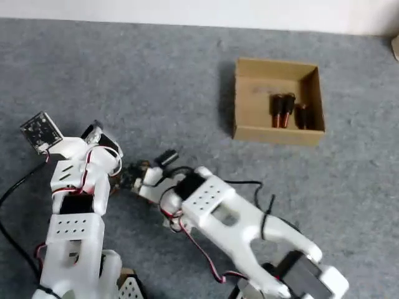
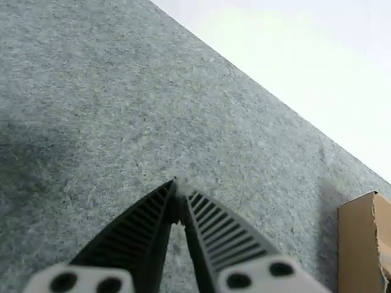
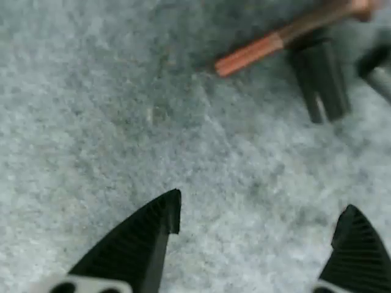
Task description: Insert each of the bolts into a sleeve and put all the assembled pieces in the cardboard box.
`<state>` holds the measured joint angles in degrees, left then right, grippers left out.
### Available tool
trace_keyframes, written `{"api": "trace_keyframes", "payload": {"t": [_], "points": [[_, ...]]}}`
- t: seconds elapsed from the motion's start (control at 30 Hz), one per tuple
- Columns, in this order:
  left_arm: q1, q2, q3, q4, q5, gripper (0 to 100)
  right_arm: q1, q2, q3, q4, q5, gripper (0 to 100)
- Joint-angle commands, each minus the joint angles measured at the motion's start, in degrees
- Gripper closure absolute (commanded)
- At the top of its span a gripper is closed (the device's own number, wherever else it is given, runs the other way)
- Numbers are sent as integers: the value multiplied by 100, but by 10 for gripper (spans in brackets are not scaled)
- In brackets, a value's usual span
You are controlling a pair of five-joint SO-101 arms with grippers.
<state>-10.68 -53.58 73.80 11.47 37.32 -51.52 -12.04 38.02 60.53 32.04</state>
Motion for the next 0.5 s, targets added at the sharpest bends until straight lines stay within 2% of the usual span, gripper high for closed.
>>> {"api": "trace_keyframes", "payload": {"t": [0.0,0.27,0.47], "points": [[-110,-110,-312,18,0,992,-48,488,-646,-101,246,650],[-769,-110,-488,26,18,992,-48,1367,-1727,-101,343,650],[-1218,-119,-629,18,35,993,-31,1982,-2299,-110,765,650]]}}
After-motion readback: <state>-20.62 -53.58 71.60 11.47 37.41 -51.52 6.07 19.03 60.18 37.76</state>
